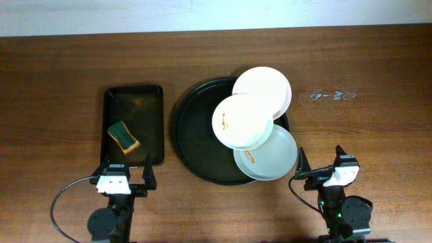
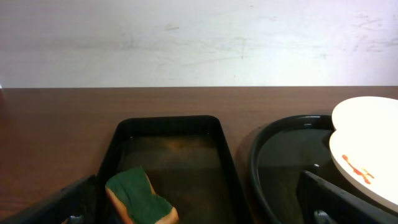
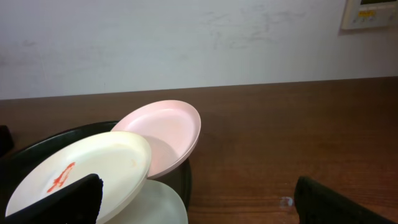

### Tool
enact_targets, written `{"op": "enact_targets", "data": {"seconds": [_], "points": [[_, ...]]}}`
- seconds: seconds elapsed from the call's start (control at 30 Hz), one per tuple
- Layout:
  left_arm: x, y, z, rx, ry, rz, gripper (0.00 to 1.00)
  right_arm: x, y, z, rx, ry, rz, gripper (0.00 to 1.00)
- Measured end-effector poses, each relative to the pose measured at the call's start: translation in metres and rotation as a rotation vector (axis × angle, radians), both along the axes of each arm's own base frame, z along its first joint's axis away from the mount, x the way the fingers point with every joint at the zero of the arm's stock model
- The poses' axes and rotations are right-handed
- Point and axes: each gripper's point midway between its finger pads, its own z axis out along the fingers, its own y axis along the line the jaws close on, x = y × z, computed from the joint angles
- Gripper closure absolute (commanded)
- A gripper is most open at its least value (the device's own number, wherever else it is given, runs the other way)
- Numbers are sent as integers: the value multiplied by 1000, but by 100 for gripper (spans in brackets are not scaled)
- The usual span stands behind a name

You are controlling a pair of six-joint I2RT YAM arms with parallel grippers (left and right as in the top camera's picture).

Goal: Clean dirty plates on tray and stack at the side

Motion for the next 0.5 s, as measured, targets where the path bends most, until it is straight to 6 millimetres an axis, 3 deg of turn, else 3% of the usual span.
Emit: {"op": "enact_targets", "data": {"seconds": [0.5], "points": [[0, -1, 0, 0, 0, -5, 1, 0, 0, 0, 0, 0, 0, 1]]}}
